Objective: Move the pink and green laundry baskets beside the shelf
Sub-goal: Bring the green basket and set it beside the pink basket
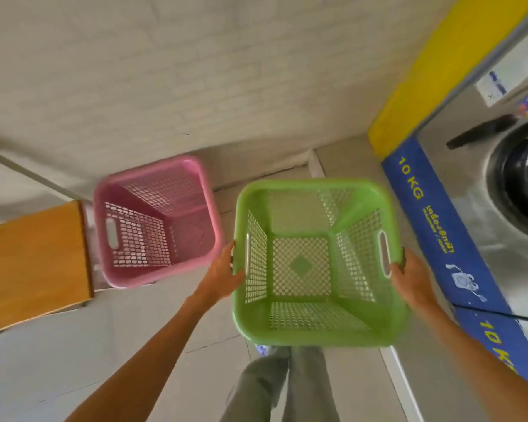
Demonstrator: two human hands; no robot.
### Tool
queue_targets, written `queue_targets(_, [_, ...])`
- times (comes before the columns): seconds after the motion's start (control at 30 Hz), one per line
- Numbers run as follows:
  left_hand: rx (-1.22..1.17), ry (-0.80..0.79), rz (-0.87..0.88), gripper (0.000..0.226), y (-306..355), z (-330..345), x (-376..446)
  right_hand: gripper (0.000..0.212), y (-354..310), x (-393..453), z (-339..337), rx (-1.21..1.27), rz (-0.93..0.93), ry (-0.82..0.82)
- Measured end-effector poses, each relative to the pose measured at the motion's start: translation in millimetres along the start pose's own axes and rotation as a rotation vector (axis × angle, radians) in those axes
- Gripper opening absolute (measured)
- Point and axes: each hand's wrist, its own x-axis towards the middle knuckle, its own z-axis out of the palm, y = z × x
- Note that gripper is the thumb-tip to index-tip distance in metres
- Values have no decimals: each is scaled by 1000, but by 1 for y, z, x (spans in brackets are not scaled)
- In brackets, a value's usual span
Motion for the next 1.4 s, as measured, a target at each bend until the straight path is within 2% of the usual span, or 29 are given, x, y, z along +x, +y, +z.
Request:
queue_targets(0.13, [-20,63,-64,81,-10,-22,30,20,-72,62,3,-77,-40,-99])
queue_targets(0.3, [-45,143,-193,82,-31,-31,99,29,-129,152,30,-161,-51,-202])
queue_targets(0.5, [-68,222,-272,86,-46,-26,190,36,-165,262,78,-200,-35,-358])
queue_targets(0.67, [6,274,-338,75,-57,-21,251,33,-190,316,108,-249,-54,-419])
queue_targets(0.93, [-4,268,-345,64,-54,-27,272,23,-183,341,131,-279,-54,-434])
queue_targets(1.0, [-37,243,-368,69,-55,-30,273,22,-183,340,129,-294,-75,-440])
queue_targets(1.1, [-52,210,-381,80,-60,-35,274,41,-191,333,123,-293,-130,-429])
queue_targets(1.2, [-72,207,-359,80,-65,-41,273,66,-202,325,119,-324,-193,-314])
queue_targets(1.3, [-79,252,-330,75,-57,-56,271,64,-221,311,118,-301,-316,-224])
queue_targets(1.4, [-122,303,-302,77,-53,-82,261,62,-249,289,131,-321,-465,-237])
